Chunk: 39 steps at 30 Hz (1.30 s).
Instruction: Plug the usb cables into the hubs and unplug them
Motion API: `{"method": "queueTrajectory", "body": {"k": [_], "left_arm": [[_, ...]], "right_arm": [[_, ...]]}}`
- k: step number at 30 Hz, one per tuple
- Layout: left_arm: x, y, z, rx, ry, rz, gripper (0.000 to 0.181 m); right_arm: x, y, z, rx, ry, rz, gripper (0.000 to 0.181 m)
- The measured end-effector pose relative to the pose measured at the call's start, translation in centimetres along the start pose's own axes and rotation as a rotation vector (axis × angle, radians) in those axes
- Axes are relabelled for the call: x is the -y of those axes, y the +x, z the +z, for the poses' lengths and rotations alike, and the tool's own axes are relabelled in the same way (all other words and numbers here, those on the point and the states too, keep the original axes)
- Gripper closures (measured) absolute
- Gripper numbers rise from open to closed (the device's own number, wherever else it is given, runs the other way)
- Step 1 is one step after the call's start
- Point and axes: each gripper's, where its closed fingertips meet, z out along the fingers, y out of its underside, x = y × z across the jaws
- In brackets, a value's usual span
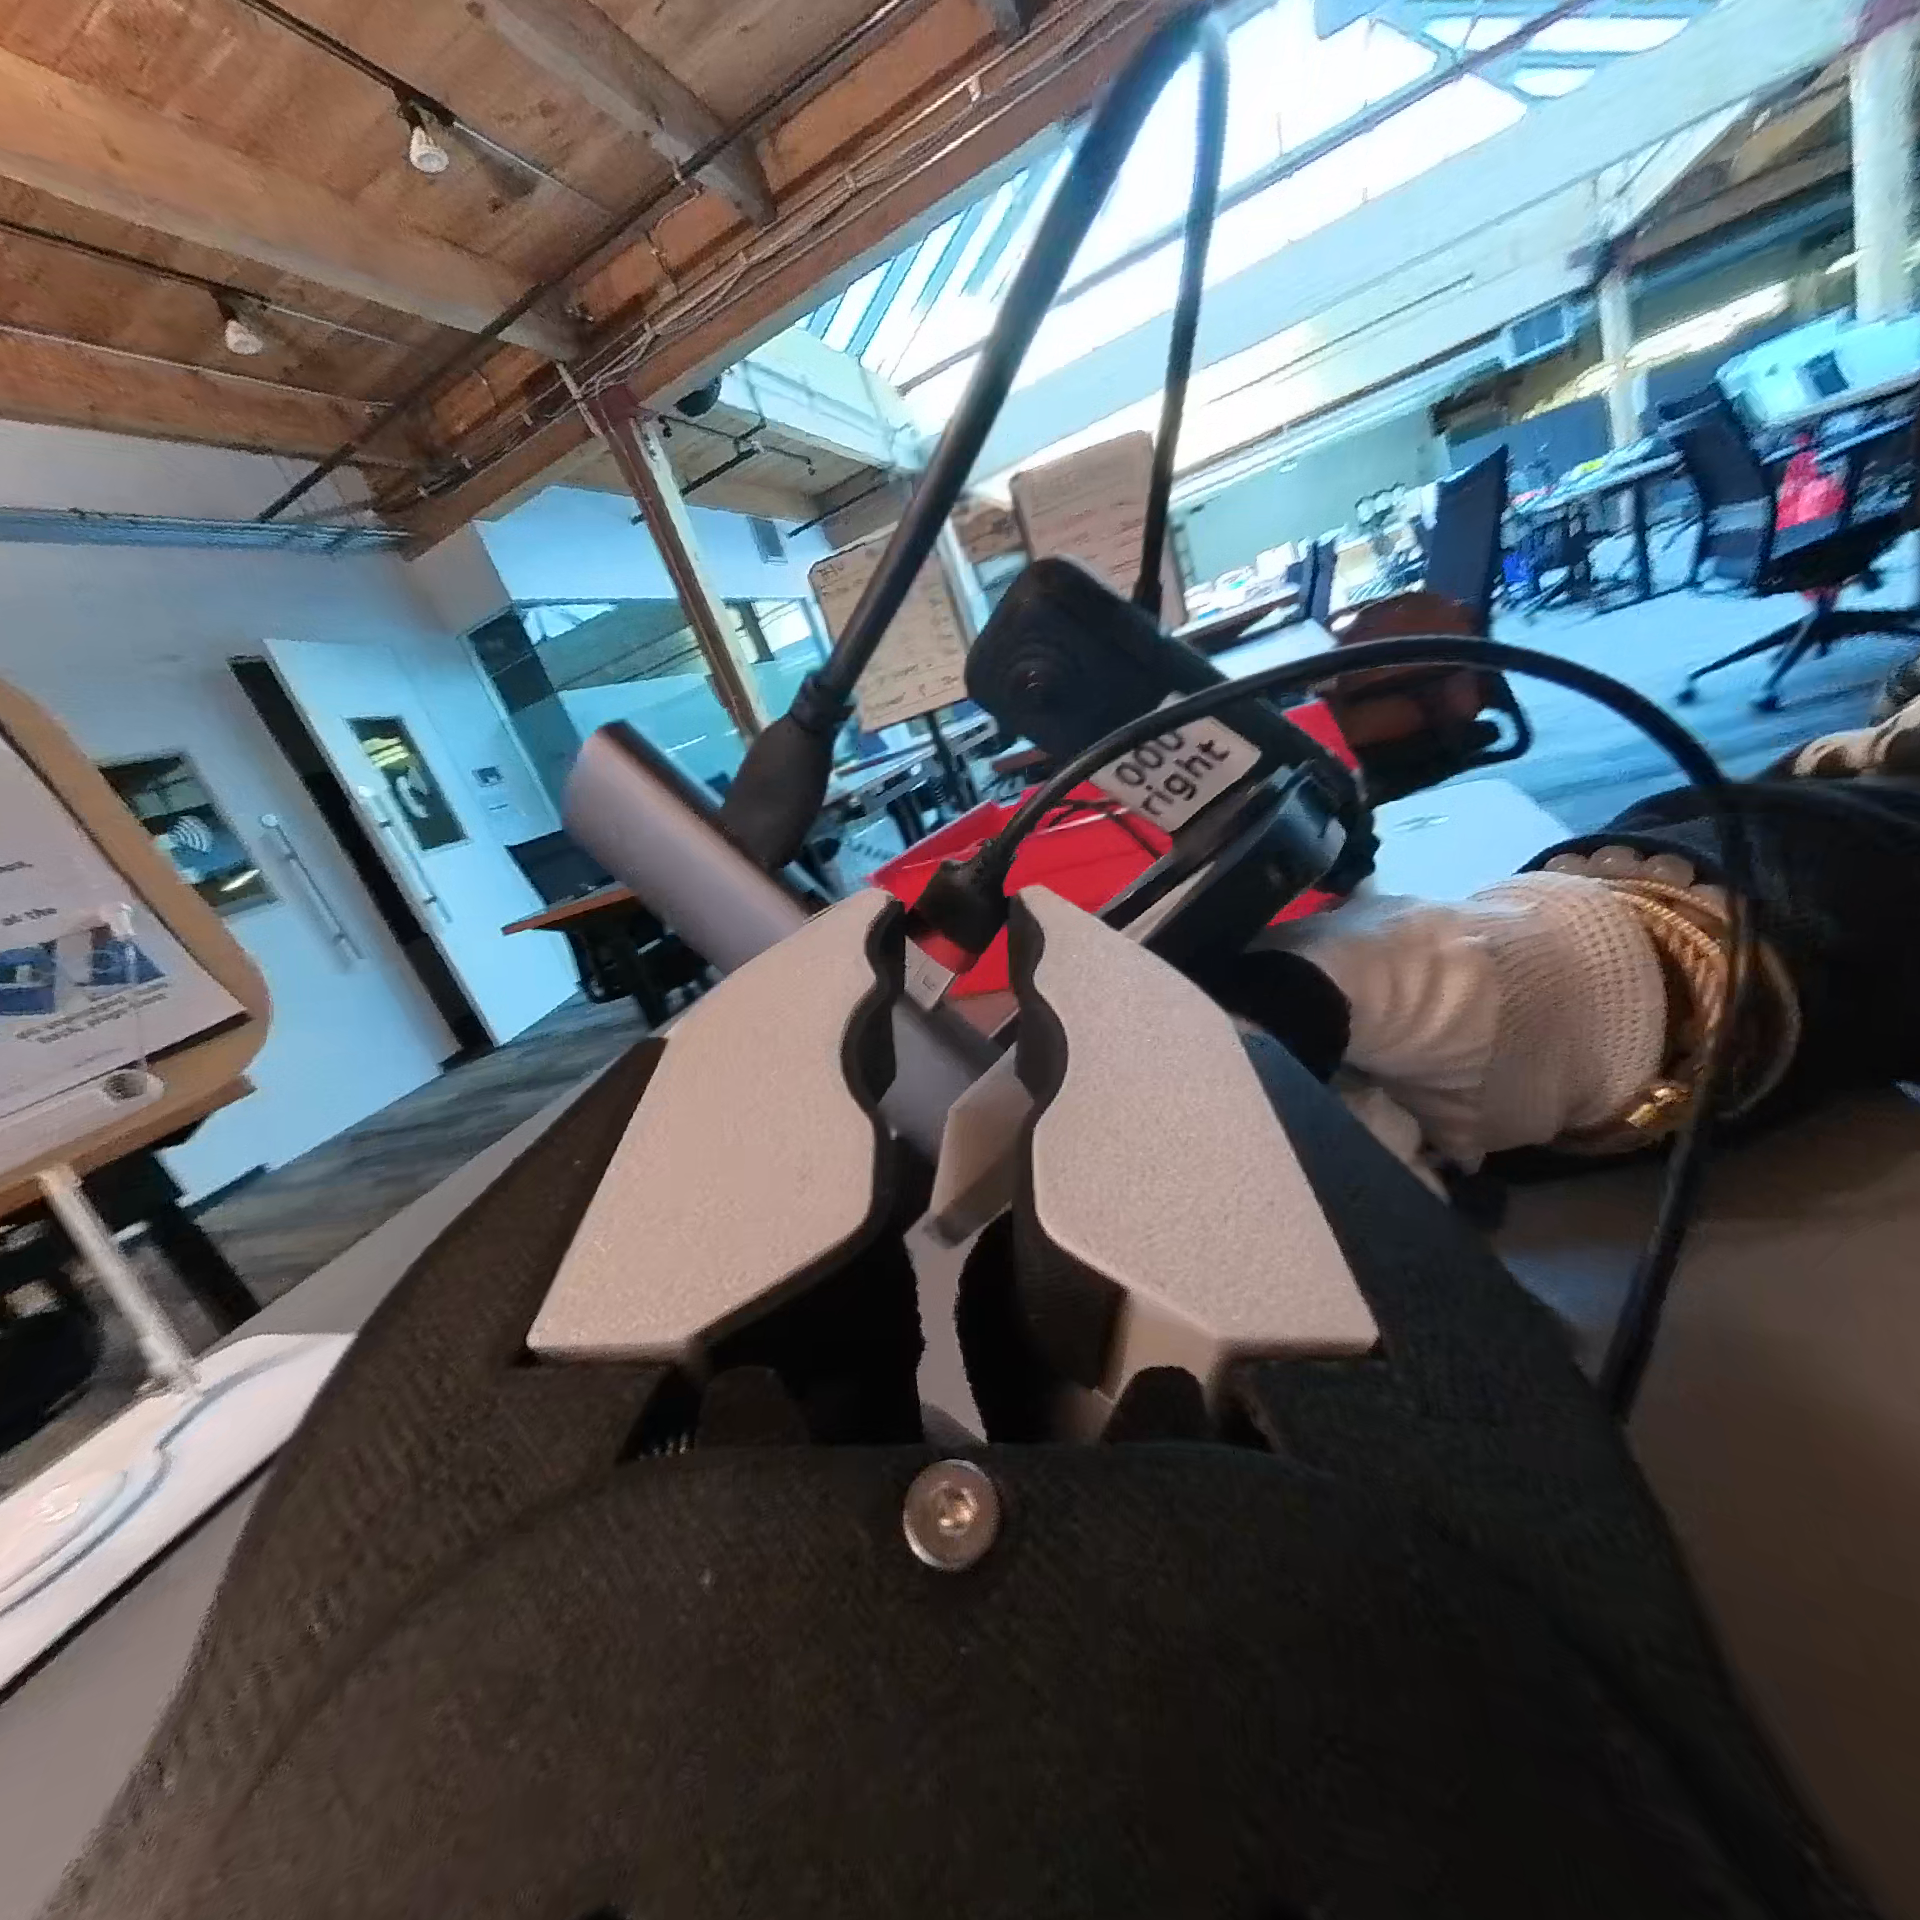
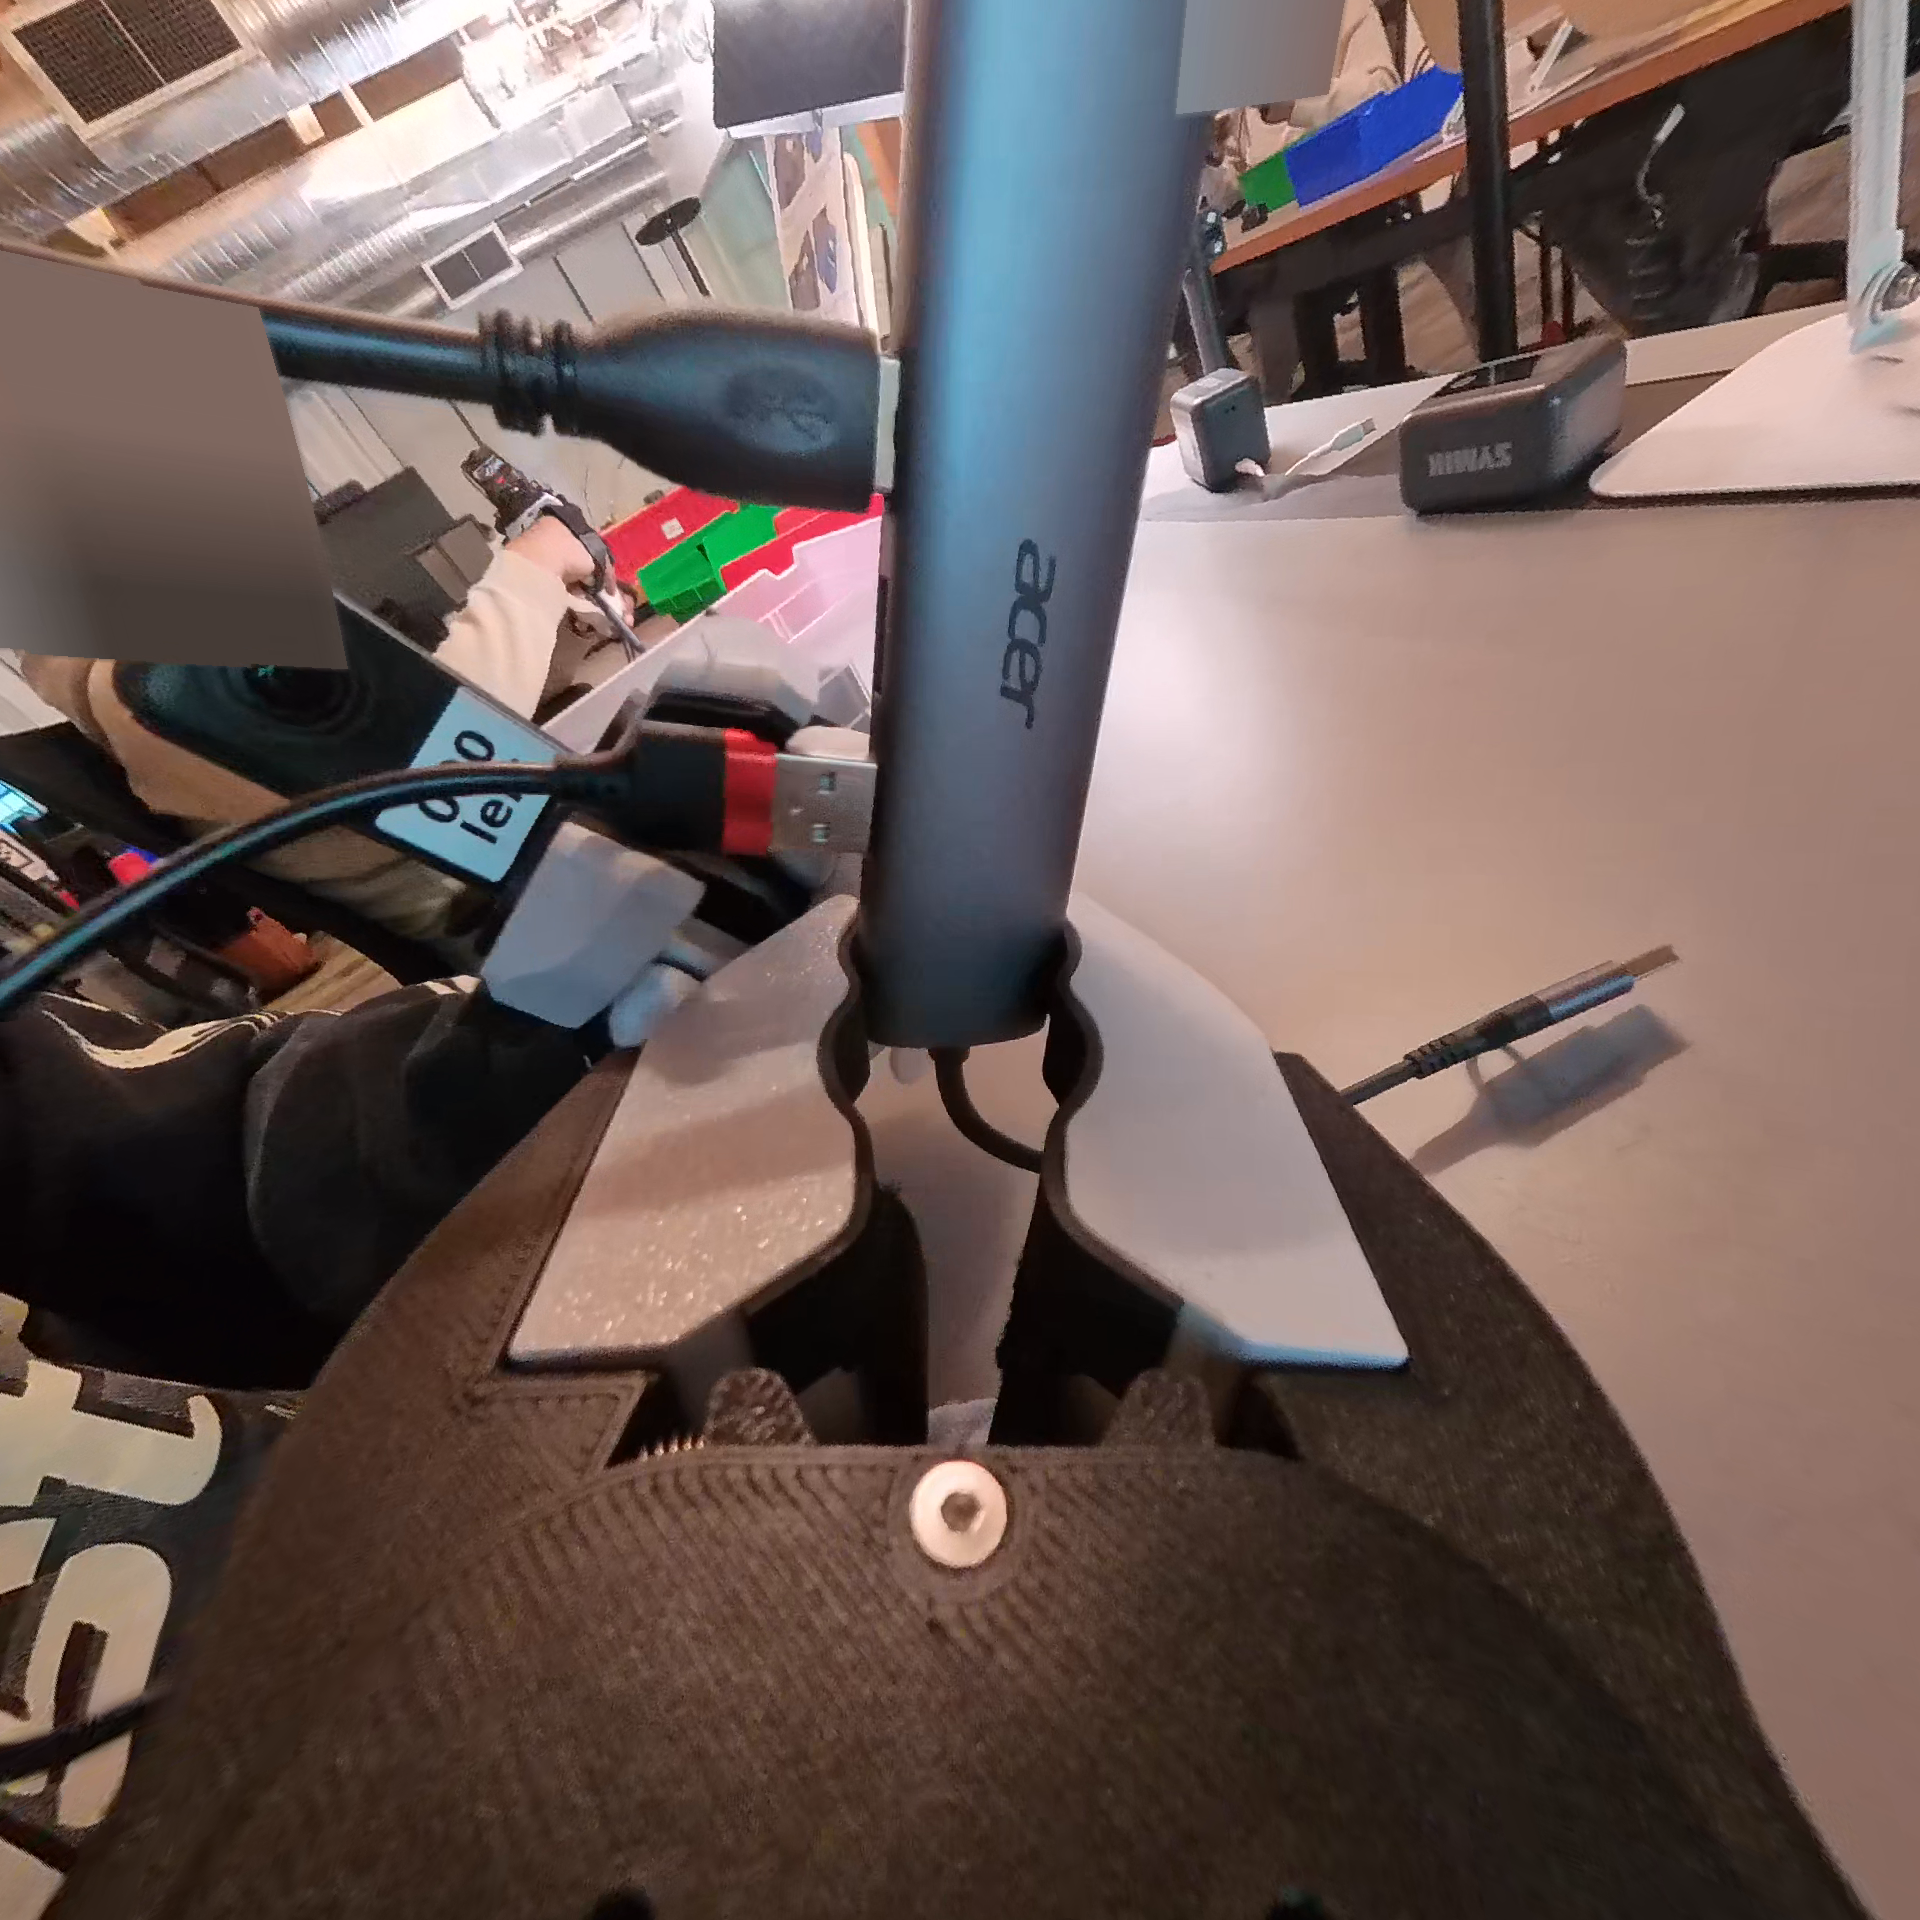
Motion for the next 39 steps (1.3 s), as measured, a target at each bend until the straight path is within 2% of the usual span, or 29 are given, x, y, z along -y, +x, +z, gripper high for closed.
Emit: {"method": "queueTrajectory", "body": {"k": [12, 16, 19, 24, 29, 33, 36, 38, 39], "left_arm": [[-0.7, -0.4, 0.0, 0.080, -0.128, 0.163, 0.163], [-1.6, -0.5, 0.1, 0.067, -0.190, 0.099, 0.163], [-1.8, -0.5, 0.2, 0.084, -0.220, 0.129, 0.163], [-2.3, -1.2, -0.2, 0.090, -0.250, 0.021, 0.163], [-2.9, -1.5, 0.0, 0.113, -0.302, 0.031, 0.161], [-2.9, -2.1, -0.2, 0.154, -0.303, 0.071, 0.151], [-1.8, -2.3, -0.3, 0.202, -0.256, 0.206, 0.141], [-1.0, -1.5, -0.3, 0.169, -0.212, 0.298, 0.140], [-0.7, -0.9, -0.2, 0.137, -0.197, 0.339, 0.145]], "right_arm": [[0.4, 0.9, -0.5, -0.137, -0.007, -0.146, 0.151], [-0.3, 1.5, -0.4, -0.142, -0.037, -0.113, 0.150], [-0.3, 1.9, -0.5, -0.167, -0.046, -0.133, 0.150], [0.0, 2.8, -0.8, -0.221, -0.039, -0.170, 0.150], [-0.1, 2.8, -0.5, -0.139, -0.016, -0.038, 0.151], [-0.1, 2.5, -0.4, -0.127, -0.017, -0.049, 0.151], [-0.3, 2.6, -0.3, -0.121, -0.023, -0.030, 0.151], [-0.6, 2.7, -0.3, -0.114, -0.032, -0.011, 0.151], [-0.6, 2.7, -0.2, -0.111, -0.033, -0.006, 0.151]]}}
